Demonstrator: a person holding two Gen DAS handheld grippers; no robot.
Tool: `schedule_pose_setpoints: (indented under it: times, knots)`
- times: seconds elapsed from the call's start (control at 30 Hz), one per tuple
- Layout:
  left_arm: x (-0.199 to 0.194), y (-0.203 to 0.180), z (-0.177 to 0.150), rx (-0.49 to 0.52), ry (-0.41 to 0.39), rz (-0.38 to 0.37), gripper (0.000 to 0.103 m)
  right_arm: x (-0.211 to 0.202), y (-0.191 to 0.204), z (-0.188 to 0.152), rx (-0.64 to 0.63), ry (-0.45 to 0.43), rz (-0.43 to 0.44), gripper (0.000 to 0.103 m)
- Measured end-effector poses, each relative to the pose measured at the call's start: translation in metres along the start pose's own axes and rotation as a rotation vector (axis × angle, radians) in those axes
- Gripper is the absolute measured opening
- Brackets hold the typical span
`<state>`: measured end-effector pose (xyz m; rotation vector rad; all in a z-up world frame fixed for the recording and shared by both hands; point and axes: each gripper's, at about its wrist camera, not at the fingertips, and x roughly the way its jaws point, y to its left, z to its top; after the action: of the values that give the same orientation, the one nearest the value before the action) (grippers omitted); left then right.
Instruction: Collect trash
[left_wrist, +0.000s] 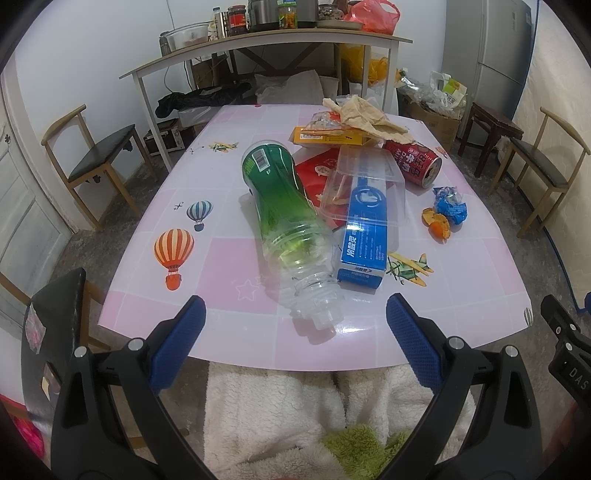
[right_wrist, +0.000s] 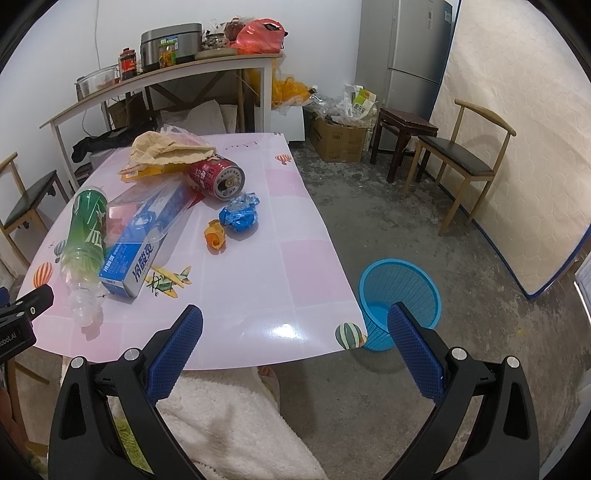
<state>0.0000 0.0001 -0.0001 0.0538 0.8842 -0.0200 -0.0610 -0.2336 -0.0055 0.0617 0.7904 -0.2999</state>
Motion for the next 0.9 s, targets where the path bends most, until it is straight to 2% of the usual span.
schedule_pose_setpoints:
  times: [0.9]
  knots:
    - [0.004,0.011,-0.005,-0.001,0.006,0.006,0.094,0.008,-0.002,-0.003,0.014,0.013,0.014,0.098]
